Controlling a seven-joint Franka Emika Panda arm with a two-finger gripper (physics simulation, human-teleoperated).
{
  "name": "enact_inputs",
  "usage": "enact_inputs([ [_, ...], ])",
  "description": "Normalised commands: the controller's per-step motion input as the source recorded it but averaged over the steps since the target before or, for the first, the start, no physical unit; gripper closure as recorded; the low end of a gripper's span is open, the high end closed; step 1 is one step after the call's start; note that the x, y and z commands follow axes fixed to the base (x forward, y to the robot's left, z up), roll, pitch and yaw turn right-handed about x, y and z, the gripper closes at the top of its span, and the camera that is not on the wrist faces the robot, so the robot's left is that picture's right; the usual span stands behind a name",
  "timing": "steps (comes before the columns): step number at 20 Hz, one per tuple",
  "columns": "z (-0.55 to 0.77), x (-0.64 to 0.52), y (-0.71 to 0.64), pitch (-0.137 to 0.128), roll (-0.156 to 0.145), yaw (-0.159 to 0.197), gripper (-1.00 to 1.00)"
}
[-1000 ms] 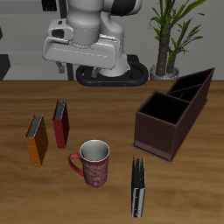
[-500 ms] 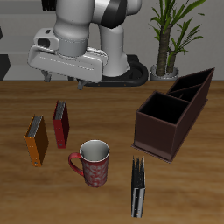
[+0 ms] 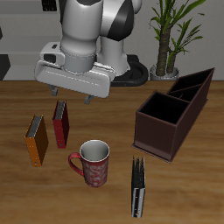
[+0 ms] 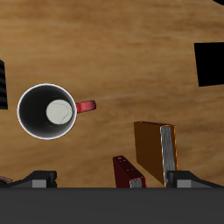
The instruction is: Place the red mug into the left desk caddy's left compartment
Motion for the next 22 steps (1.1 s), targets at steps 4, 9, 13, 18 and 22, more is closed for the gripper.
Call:
enact_inputs([
  [4,-0.3,0.28,0.31,0.007,0.011,-0.046,-1.0],
  [9,-0.24,0.12,0.17,0.006,0.026,-0.012,-1.0],
  [13,-0.4,0.11,-0.01,0.027,-0.008,-0.002,-1.0],
  [18,-0.23,-0.02,-0.07,0.013,0.004,-0.014,-1.0],
  [22,-0.35,0.0,-0.14,0.029,-0.005,0.008,-1.0],
])
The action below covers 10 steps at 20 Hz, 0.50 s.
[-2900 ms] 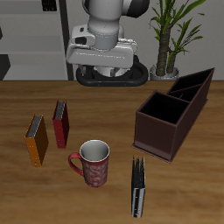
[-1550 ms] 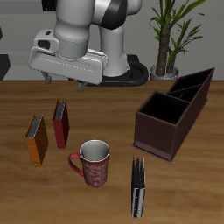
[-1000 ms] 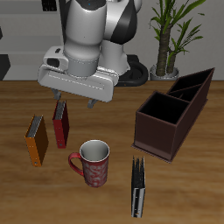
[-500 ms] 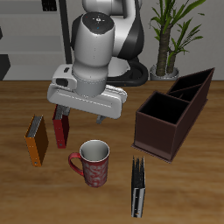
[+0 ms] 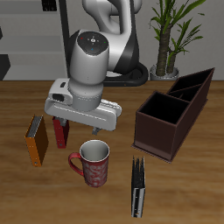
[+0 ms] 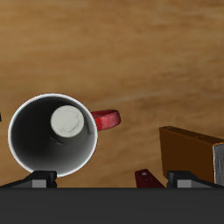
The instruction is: Place the red mug into the left desk caddy's left compartment
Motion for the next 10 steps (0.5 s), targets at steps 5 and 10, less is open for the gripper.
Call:
enact_inputs([
  [5,-0.28,-0.05,-0.12,0.015,-0.007,-0.022,-1.0],
  [10,-0.32,-0.01,0.03,0.021,0.025,-0.014,-1.0],
])
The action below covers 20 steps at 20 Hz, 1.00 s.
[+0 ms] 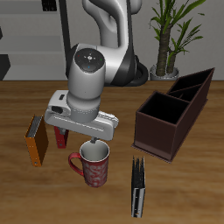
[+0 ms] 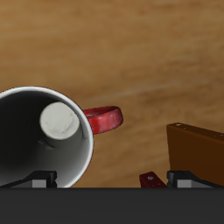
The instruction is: Place the red mug into the left desk caddy's left compartment
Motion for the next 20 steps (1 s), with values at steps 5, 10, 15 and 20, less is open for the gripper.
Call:
enact_inputs([
  [5,-0.31,0.0,0.12,0.016,0.057,0.001,-1.0],
  [10,-0.38,0.03,0.01,0.031,0.052,0.003,-1.0],
  [15,-0.28,0.02,-0.03,0.028,0.023,-0.013,-1.0],
  [20,-0.25,0.03,0.14,0.02,0.019,-0.058,1.0],
])
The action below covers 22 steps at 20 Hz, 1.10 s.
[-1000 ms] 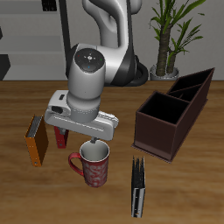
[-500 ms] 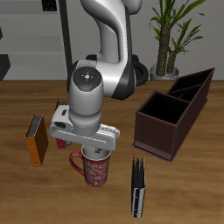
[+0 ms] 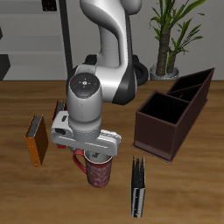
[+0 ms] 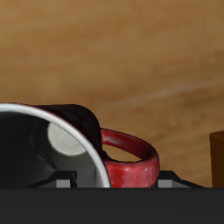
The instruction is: Place the red mug into the left desk caddy's left compartment
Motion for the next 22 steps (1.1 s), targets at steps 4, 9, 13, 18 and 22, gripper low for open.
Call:
enact_inputs([
  [4,-0.11,0.05,0.22,0.005,0.035,-0.015,1.0],
  [9,0.14,-0.09,0.13,-0.018,0.009,-0.011,1.0],
  [13,0.26,-0.14,-0.02,-0.026,-0.014,-0.02,1.0],
  [18,0.44,-0.31,0.09,-0.028,0.047,0.014,1.0],
  [22,0.49,-0.38,0.15,-0.015,0.072,0.006,1.0],
])
